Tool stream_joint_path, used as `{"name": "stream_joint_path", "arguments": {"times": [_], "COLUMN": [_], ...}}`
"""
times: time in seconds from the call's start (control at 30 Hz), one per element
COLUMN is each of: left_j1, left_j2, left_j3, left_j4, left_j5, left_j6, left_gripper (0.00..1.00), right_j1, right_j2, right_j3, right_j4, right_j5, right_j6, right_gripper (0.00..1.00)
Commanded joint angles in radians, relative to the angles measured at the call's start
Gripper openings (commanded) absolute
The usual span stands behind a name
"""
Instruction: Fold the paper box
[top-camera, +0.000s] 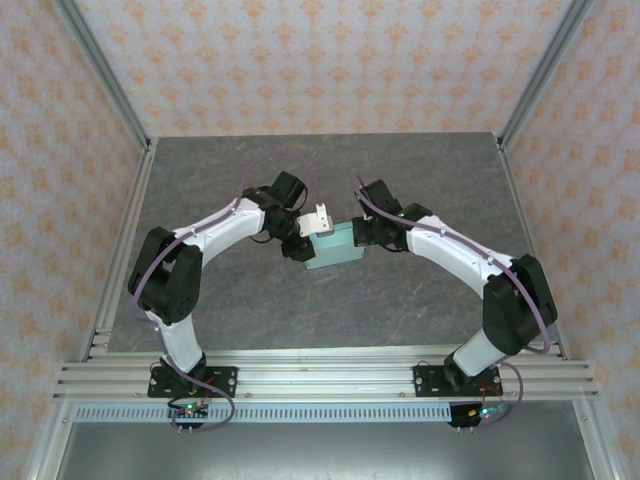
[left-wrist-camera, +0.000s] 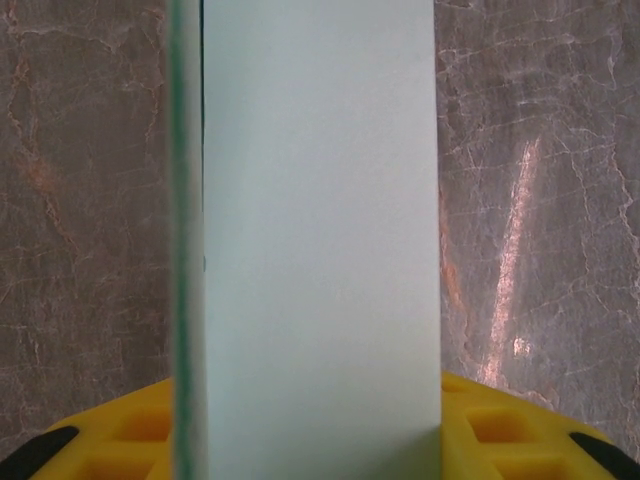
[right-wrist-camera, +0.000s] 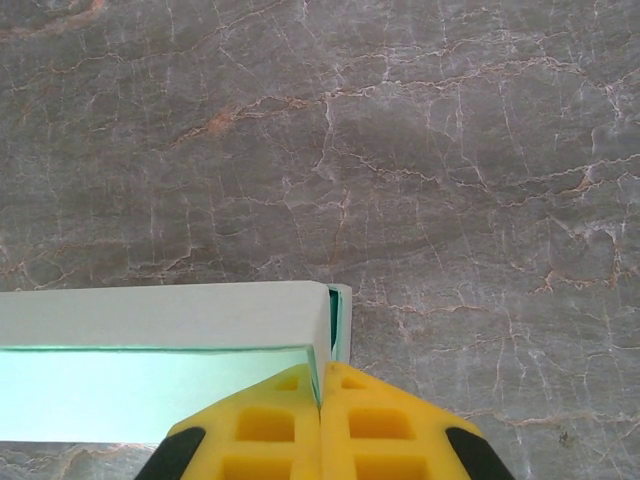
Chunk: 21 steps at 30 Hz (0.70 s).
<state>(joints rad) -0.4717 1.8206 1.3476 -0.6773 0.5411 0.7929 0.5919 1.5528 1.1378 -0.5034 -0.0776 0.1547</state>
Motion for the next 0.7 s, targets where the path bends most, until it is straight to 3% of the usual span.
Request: {"name": "stream_joint_path", "arguments": {"times": [0.0, 0.2, 0.43, 0.67], "left_j1": [-0.001, 0.000, -0.001, 0.002], "left_j2": [0.035, 0.040, 0.017, -0.030], "left_j3": [0.014, 0.019, 0.024, 0.006], "left_j4": [-0.052, -0.057, -0.039, 0.005], "left_j5": [-0.097, -0.099, -0.069, -0.013], "left_j6": [-0.027, -0.041, -0.074, -0.101], "left_gripper": [0.39, 0.39, 0.40, 0.51], "right_j1": [0.005, 0.006, 0.005, 0.013], "right_j2": [-0.004, -0.023, -0.048, -0.046], "right_j3": [-0.049, -0.108, -0.071, -0.063], "right_j4": [-0.063, 0.017, -0.009, -0.014], "right_j5": [0.030, -0.007, 0.033, 0.058], "right_j6": [-0.019, -0.014, 0.012, 0.048], "right_gripper": [0.00, 0.00, 0.00, 0.00]}}
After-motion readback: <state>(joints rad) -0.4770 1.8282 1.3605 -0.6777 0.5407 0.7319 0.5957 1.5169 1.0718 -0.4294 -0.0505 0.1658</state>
